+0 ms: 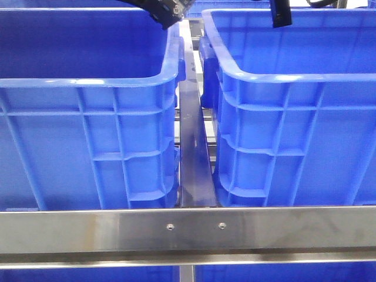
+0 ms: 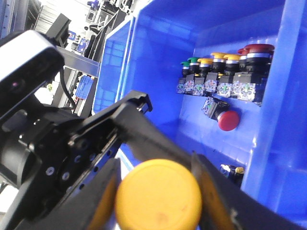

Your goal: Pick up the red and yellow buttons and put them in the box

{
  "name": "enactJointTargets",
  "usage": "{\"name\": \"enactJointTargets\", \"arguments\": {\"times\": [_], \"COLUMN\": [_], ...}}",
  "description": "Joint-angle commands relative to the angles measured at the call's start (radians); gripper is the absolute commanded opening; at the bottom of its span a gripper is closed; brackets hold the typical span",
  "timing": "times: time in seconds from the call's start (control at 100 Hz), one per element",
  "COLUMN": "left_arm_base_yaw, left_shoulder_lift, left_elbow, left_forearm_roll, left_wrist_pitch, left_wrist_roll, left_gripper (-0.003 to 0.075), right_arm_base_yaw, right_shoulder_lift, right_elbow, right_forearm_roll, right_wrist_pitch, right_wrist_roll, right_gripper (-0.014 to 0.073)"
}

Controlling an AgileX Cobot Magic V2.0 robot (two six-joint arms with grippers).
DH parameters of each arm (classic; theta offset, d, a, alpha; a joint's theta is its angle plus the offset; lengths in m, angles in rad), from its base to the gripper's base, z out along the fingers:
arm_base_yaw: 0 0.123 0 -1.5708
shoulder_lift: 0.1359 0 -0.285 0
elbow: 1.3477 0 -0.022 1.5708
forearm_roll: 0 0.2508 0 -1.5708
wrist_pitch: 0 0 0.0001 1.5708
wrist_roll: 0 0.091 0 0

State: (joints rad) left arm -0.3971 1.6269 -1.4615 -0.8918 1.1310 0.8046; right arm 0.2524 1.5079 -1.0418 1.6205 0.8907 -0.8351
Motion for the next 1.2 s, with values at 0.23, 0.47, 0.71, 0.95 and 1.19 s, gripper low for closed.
{"name": "enactJointTargets", "arguments": {"times": [0.23,0.47,0.71,0.95,1.19], "left_arm_base_yaw": [-0.007,-0.007,-0.007,-0.007,-0.007], "left_shoulder_lift": [-0.048,-0.048,-0.048,-0.048,-0.048], "left_elbow": [-0.024,-0.024,-0.024,-0.024,-0.024], "left_forearm_roll": [-0.069,-0.069,-0.069,-0.069,-0.069], "left_wrist_pitch": [0.001,0.009,0.013,0.045,0.046], "left_wrist_roll": [-0.001,-0.001,-0.001,-0.001,-0.001], "left_gripper": [0.0586,0.0586,0.0586,0.0586,0.0586], "right_arm_base_yaw": [-0.076,-0.272,-0.381,-0.359,-0.318], "right_shoulder_lift": [-0.049,-0.069,-0.069,-0.069,-0.031], "right_elbow": [-0.034,-0.036,-0.036,-0.036,-0.036], "right_forearm_roll": [0.056,0.037,0.037,0.036,0.043], "right_wrist_pitch": [0.105,0.123,0.001,-0.274,-0.456], "right_wrist_roll": [-0.017,-0.060,-0.257,-0.529,-0.711], "right_gripper": [0.0258,0.0258,0.0256,0.0256,0.0256]}}
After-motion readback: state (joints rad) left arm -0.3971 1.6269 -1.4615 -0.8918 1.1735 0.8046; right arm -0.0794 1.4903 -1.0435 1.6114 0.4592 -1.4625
